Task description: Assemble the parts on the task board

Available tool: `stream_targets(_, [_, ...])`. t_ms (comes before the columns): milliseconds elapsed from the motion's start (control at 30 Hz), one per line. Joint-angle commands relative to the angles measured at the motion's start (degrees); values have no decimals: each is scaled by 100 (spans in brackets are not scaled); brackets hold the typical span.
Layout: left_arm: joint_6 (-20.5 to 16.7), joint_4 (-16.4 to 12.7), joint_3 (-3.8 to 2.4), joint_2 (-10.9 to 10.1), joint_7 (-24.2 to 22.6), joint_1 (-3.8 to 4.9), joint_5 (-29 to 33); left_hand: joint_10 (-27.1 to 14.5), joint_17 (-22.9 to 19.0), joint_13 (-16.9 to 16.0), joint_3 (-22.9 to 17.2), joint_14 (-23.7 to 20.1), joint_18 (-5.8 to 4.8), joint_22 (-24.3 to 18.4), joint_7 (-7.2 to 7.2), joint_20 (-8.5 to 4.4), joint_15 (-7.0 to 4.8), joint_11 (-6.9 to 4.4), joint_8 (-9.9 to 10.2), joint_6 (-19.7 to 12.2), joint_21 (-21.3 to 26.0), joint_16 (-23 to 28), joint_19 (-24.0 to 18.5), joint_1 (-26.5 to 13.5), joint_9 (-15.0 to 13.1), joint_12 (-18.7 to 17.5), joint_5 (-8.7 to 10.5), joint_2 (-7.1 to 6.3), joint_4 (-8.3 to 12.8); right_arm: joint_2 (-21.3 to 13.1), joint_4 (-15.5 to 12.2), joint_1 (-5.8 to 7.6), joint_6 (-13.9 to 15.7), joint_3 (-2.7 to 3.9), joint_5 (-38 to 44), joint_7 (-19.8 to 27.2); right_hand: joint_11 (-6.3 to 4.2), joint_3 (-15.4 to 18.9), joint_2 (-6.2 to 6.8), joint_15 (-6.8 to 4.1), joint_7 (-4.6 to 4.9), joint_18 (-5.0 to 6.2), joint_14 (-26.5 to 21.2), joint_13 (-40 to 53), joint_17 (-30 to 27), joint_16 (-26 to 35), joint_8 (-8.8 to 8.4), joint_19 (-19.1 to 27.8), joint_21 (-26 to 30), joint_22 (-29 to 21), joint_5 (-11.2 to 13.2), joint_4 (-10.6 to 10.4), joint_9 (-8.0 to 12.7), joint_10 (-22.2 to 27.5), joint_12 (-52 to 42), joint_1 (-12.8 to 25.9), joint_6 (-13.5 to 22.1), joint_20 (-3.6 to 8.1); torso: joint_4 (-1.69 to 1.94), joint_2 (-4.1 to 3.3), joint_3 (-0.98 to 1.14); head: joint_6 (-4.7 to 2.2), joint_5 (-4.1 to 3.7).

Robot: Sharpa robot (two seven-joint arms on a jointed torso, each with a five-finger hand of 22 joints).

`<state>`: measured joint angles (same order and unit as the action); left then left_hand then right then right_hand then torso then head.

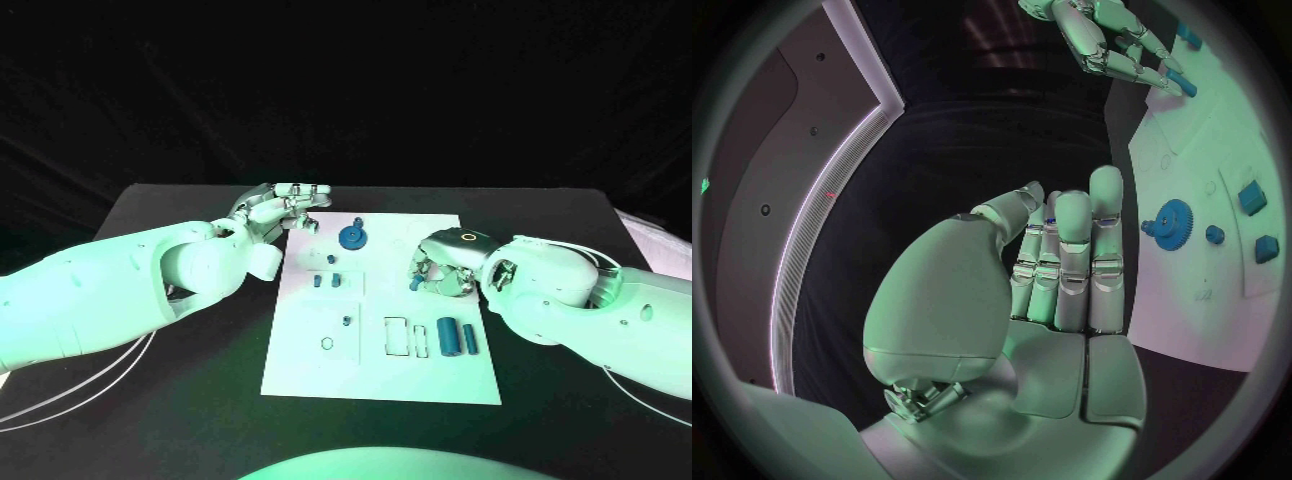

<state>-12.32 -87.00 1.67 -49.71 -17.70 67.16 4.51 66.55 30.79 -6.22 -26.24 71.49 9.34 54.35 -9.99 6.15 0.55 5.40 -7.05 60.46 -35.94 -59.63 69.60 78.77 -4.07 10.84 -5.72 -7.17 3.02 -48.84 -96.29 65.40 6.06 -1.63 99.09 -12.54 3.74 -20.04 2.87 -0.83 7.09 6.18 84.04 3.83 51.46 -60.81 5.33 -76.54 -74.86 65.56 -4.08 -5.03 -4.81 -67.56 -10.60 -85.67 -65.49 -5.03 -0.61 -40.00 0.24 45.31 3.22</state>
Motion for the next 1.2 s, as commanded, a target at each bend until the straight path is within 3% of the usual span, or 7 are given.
stream_targets(33, [95,-8,-4,3,-24,0,22,-46,-9,-8,26,-54,88,-6,11,8,-1,7,-39,-32,28,-3,-27,-2,4,36,-19,39,2,17,10,-8,232,-2,107,-26,-40,-70,-49,-49,-12,-85,61,12,21,-33,43,-37,-32,27,13,18,-47,-106,16,5,-62,7,7,2,-3,2,-6])
stream_targets(300, [99,-2,-3,3,-17,-1,22,-46,-9,-8,26,-54,88,-6,11,8,-1,7,-39,-32,28,-3,-27,-2,4,36,-19,39,2,-72,-150,1,607,7,-167,-43,-37,-147,-7,-45,-2,-94,69,2,77,-89,32,-58,-68,75,40,12,-53,-129,83,85,-67,19,0,5,-3,-17,-16])
stream_targets(600, [99,2,-3,6,-10,-3,22,-46,-9,-8,26,-54,88,-6,11,8,-1,7,-39,-32,28,-3,-27,-2,4,36,-19,39,2,-345,-634,188,677,69,-725,-63,-29,-180,18,-41,5,-97,75,-3,110,-122,23,-64,-80,91,54,8,-54,-127,124,127,-65,20,1,3,-4,-24,-14])
stream_targets(800, [107,3,-3,13,-6,-4,22,-46,-9,-8,26,-54,88,-6,11,8,-1,7,-39,-32,28,-3,-27,-2,4,36,-19,39,2,-281,-906,232,639,83,-856,-42,-26,-194,28,-39,7,-98,75,-5,116,-130,19,-66,-86,98,52,12,-55,-123,141,136,-64,19,1,3,-1,-16,12])
stream_targets(967, [117,8,-3,25,-3,-8,22,-46,-9,-8,26,-54,88,-6,11,8,-1,7,-39,-32,28,-3,-27,-2,4,36,-19,39,2,13,-1008,165,593,81,-847,22,-20,-220,35,-35,13,-98,76,-8,124,-140,10,-65,-88,100,51,19,-55,-115,168,145,-58,18,1,7,-2,-2,53])
stream_targets(1200, [125,10,-3,44,-2,-13,22,-46,-9,-8,26,-54,88,-6,11,8,-1,7,-39,-32,28,-3,-27,-2,4,36,-19,39,2,507,-963,-49,519,55,-740,152,-16,-249,39,-32,19,-97,75,-9,127,-147,1,-60,-87,95,47,34,-54,-110,192,147,-51,16,3,2,-9,21,146])
